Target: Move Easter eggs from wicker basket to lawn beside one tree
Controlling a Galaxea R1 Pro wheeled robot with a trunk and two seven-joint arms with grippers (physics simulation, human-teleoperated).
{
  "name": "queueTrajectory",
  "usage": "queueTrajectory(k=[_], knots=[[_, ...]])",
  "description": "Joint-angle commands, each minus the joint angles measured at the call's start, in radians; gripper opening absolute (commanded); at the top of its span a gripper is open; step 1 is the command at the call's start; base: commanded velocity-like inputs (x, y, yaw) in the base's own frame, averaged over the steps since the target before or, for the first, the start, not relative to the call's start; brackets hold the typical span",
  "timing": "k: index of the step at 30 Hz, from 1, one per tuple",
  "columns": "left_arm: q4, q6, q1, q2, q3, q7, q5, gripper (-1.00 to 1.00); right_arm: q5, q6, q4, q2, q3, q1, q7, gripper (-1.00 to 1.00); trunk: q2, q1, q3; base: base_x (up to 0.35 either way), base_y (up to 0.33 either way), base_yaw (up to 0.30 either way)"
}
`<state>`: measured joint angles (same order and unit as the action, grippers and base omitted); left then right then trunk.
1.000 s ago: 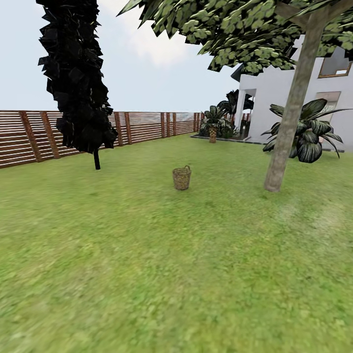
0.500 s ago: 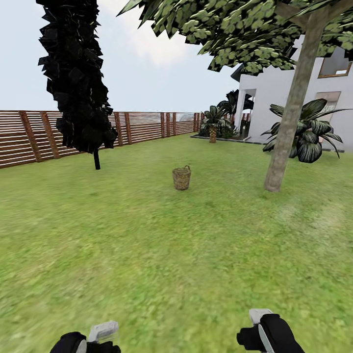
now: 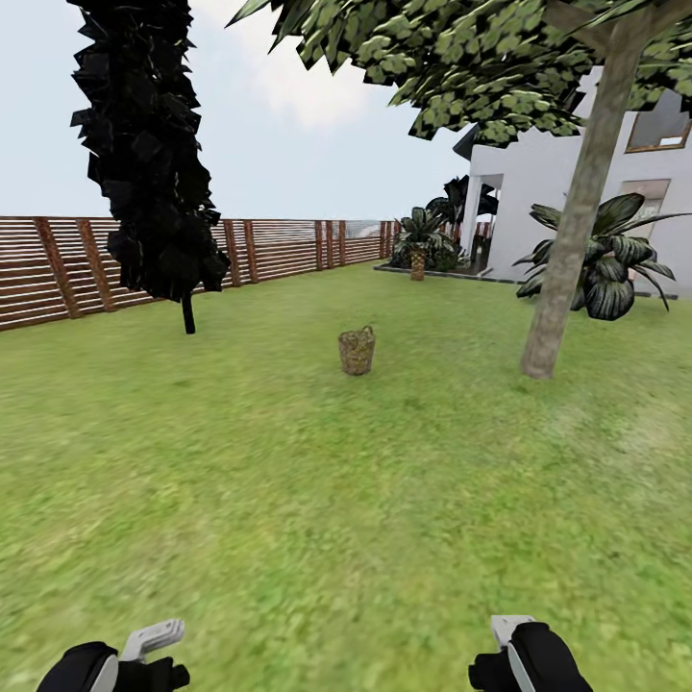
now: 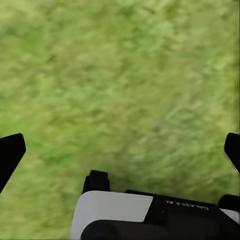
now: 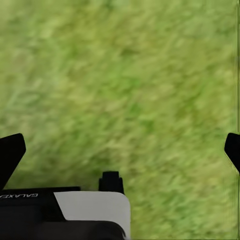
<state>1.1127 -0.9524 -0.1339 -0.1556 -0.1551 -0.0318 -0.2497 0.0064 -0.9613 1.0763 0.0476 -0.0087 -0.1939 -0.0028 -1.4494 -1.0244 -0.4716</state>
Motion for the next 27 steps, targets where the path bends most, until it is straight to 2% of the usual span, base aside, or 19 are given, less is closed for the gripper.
queueTrajectory(k=[1,7,13,27], knots=[[-0.002,-0.004,-0.001,0.0,-0.001,-0.006,0.001,1.0,0.005,-0.004,0.001,0.002,0.0,-0.001,0.0,1.0,-0.001,-0.001,-0.001,0.336,0.002,0.025],[-0.009,0.0,-0.001,0.001,-0.001,-0.009,0.002,1.0,0.036,-0.002,0.001,0.008,-0.002,-0.001,0.0,1.0,-0.001,-0.001,-0.001,0.339,0.0,0.193],[-0.01,0.001,-0.001,0.003,0.001,-0.01,0.0,1.0,0.039,-0.002,0.001,0.028,-0.003,0.0,0.0,1.0,-0.001,-0.001,-0.001,0.34,0.0,0.253],[-0.029,0.003,-0.001,0.005,0.002,-0.01,0.001,1.0,0.039,-0.002,0.001,0.031,-0.002,0.0,0.001,1.0,-0.001,-0.001,-0.001,0.34,0.0,0.206]])
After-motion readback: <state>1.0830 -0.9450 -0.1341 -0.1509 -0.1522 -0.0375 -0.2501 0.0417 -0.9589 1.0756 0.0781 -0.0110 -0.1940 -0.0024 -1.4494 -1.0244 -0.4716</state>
